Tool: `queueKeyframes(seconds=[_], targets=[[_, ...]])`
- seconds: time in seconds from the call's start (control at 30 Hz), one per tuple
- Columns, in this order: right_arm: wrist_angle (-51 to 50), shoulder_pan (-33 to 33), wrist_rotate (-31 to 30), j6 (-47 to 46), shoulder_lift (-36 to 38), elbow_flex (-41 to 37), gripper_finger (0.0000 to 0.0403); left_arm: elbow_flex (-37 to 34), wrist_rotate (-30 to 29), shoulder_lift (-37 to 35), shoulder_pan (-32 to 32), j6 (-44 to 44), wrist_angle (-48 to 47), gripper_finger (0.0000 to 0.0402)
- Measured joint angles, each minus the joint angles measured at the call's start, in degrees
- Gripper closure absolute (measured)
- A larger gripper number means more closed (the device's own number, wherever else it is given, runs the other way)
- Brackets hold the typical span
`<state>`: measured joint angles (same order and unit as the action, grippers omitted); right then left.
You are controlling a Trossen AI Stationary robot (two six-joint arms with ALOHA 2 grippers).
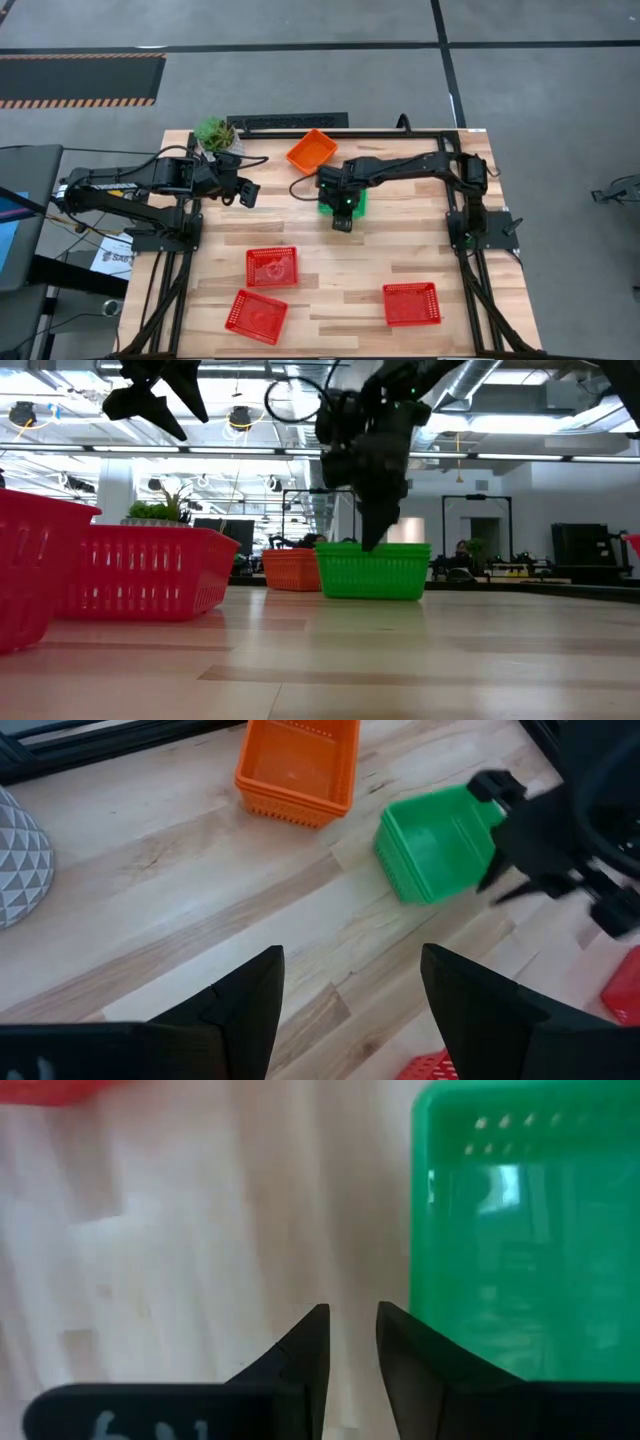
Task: Stack baskets by color
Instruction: Stack the top right green bin on the top left green bin, then stack the right red bin on the top red bin
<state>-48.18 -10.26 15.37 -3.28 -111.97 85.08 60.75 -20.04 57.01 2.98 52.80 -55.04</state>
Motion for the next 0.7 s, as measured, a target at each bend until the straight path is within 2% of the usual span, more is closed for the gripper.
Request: queueKeyframes(seconds=[0.13, 0.5, 0.7], targets=[[-0.38, -2.24, -4.13, -0.36, -0.06, -1.75, 0.0292, 0.0, 0.1, 0.0, 0.0, -0.02, 0.02, 0.0178], [-5.32, -9.38, -4.61, -1.38, 0.34, -1.79, 0.0292, 0.0, 0.21, 0.0, 0.02, 0.11, 0.02, 0.0178], [-10.62, -10.27, -3.56, -1.52, 7.98, -1.71, 0.0292, 0.0, 0.25, 0.0, 0.02, -0.9, 0.02, 0.0178]])
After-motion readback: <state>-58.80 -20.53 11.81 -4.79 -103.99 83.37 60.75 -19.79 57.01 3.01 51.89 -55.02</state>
